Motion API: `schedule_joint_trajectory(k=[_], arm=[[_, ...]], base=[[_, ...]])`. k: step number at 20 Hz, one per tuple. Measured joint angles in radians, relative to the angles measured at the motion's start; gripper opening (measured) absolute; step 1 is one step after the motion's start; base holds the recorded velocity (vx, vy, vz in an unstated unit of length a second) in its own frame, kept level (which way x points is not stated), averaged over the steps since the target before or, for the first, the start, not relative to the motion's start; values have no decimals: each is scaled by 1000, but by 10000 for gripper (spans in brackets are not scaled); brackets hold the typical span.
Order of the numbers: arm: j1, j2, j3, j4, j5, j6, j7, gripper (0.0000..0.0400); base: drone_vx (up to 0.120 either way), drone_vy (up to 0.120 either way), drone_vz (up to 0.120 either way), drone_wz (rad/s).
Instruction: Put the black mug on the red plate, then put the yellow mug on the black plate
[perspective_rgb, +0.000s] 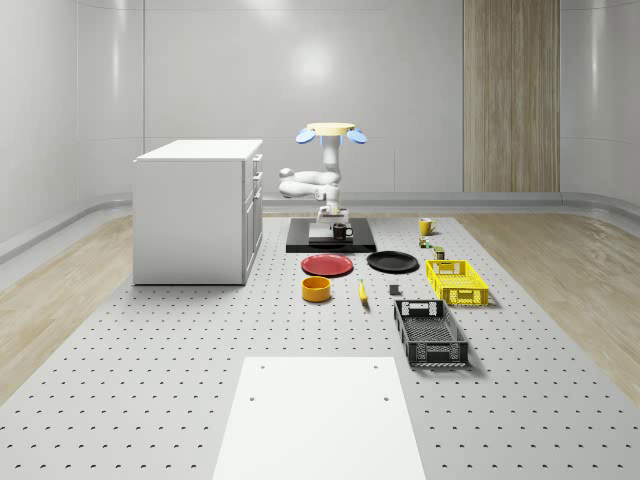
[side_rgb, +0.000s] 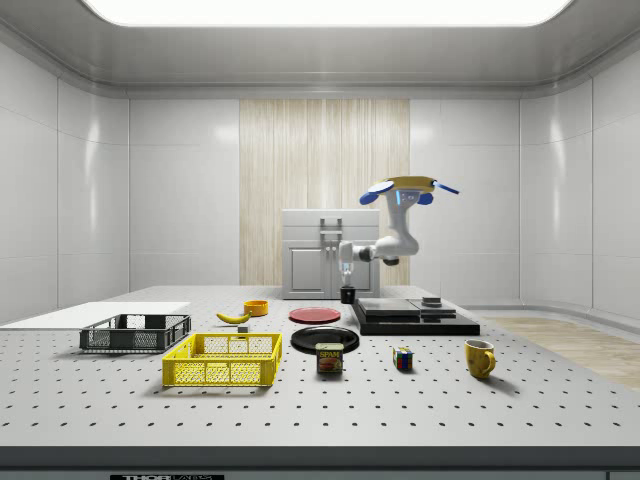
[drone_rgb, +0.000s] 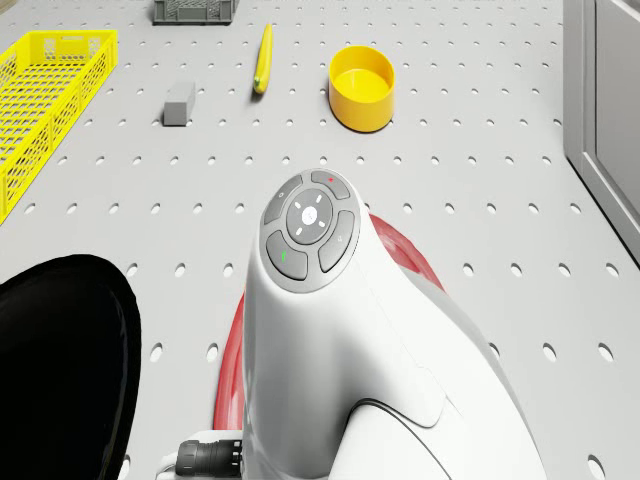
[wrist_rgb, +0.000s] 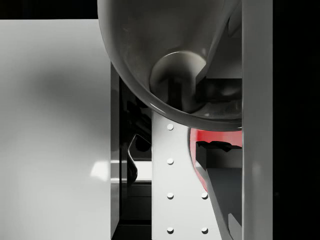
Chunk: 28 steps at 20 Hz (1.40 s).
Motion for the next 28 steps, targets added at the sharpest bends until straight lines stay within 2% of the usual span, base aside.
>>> schedule_joint_trajectory(k=[28], arm=[[-7, -38, 6, 1, 15, 36, 6, 110]], base=[[120, 0, 0, 0]])
